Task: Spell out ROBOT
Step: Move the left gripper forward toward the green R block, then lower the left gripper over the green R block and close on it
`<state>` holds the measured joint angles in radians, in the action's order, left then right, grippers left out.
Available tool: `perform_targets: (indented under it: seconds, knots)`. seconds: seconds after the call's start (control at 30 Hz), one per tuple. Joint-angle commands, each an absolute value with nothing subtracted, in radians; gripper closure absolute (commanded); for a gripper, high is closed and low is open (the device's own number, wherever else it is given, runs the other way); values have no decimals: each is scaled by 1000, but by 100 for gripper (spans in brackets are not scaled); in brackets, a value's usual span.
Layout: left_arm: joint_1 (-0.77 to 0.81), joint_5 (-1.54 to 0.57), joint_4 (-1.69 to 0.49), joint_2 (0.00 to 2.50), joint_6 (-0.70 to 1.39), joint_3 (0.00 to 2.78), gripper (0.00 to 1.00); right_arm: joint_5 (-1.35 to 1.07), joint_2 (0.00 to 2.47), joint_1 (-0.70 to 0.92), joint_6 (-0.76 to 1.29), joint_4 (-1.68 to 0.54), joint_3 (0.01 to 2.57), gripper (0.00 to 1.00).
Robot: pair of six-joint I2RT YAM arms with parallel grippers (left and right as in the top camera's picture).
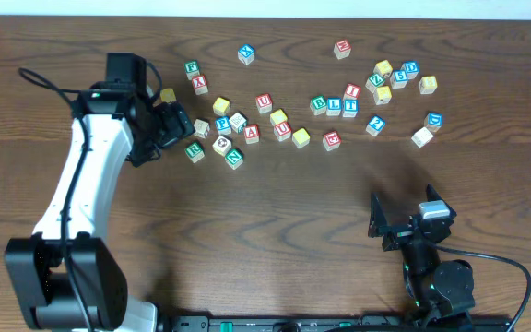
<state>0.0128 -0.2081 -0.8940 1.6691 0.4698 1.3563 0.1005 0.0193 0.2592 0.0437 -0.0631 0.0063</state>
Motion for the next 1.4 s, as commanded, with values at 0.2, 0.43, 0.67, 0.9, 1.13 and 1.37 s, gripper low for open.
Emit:
perform_targets:
  seconds: [0.2,0.43,0.67,0.9,1.13,1.37]
  knots:
    - [52,-81,-897,1747,542,1388,10,94,20,249,36,-67,6,1]
    - [52,-59,-896,1779,559,1388,11,94,20,249,36,-67,6,1]
    - [52,-60,-882,1807,559,1388,10,94,20,249,36,-67,6,1]
    - [74,-63,-862,1809,559,1388,11,94,20,249,36,-67,6,1]
    - [107,-57,-833,1811,564,1387,11,94,20,249,36,-67,6,1]
    - [107,-33,-833,1811,582,1378,11,94,20,249,36,-67,6,1]
